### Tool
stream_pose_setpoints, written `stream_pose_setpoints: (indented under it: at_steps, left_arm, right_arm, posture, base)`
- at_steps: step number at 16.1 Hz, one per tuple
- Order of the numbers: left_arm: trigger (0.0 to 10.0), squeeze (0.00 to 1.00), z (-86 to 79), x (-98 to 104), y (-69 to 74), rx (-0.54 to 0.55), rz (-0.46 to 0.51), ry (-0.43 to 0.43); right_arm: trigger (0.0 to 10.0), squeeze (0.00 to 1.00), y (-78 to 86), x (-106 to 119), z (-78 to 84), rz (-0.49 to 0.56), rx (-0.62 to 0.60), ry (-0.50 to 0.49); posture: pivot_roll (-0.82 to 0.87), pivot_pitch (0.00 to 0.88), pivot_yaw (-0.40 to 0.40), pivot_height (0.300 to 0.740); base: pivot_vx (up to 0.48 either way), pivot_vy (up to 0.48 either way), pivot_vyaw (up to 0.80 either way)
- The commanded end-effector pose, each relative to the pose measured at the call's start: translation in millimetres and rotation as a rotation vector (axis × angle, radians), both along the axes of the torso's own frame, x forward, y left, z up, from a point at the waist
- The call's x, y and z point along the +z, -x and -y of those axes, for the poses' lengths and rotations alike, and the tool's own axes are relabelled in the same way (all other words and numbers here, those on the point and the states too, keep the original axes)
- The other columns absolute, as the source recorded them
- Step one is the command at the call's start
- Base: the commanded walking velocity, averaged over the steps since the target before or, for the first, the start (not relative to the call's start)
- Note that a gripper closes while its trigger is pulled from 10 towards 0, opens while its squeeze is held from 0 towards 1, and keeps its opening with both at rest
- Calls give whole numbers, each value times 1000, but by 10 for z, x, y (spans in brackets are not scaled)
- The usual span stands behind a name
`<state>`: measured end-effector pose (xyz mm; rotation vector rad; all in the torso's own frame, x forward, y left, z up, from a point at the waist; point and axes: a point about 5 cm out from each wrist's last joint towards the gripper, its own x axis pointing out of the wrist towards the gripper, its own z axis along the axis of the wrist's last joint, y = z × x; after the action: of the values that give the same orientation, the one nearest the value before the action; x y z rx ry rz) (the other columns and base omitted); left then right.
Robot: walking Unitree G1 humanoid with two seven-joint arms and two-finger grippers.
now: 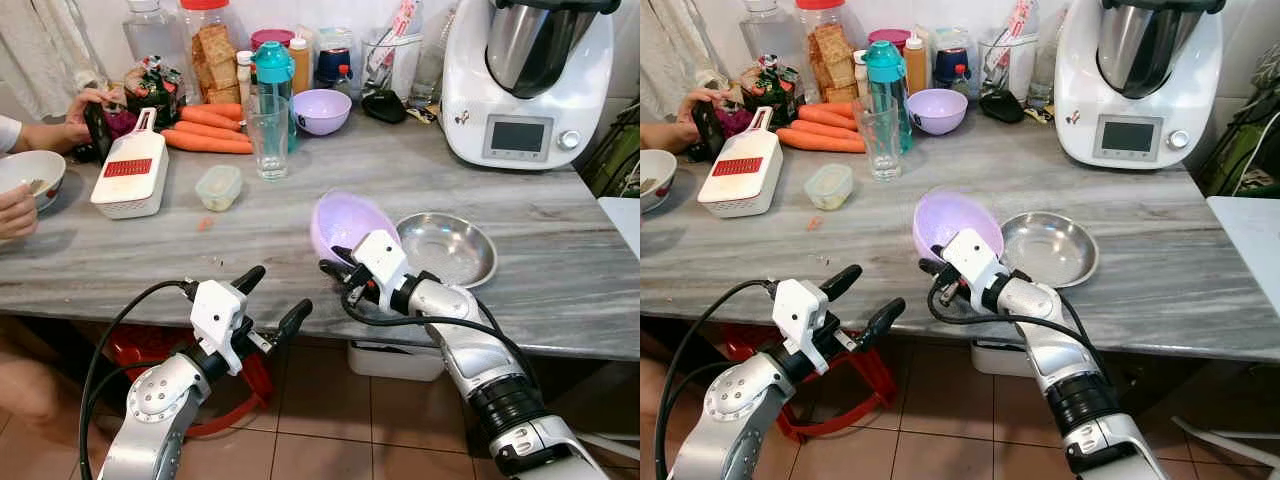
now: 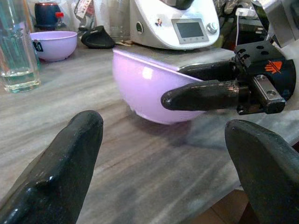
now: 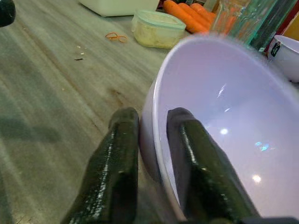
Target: Setting the table
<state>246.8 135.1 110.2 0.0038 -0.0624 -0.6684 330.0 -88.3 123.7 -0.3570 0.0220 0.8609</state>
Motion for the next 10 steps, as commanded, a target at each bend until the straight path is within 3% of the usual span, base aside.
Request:
stream_pose_setpoints:
  at_steps: [1,10]
  left_arm:
    - [10000,0,7,19,8,0,3,-7]
    - [10000,0,19,27,-15,-2,3,-10]
  right_arm:
    - [10000,1000,-1,0,-7,5,11,13]
    - [10000,1000,-57,-26,28,46,-71,68]
  posture:
    - [-12,53,22,740]
    - [-8,49,30,740]
  base:
    - [0,0,0]
    - [0,0,0]
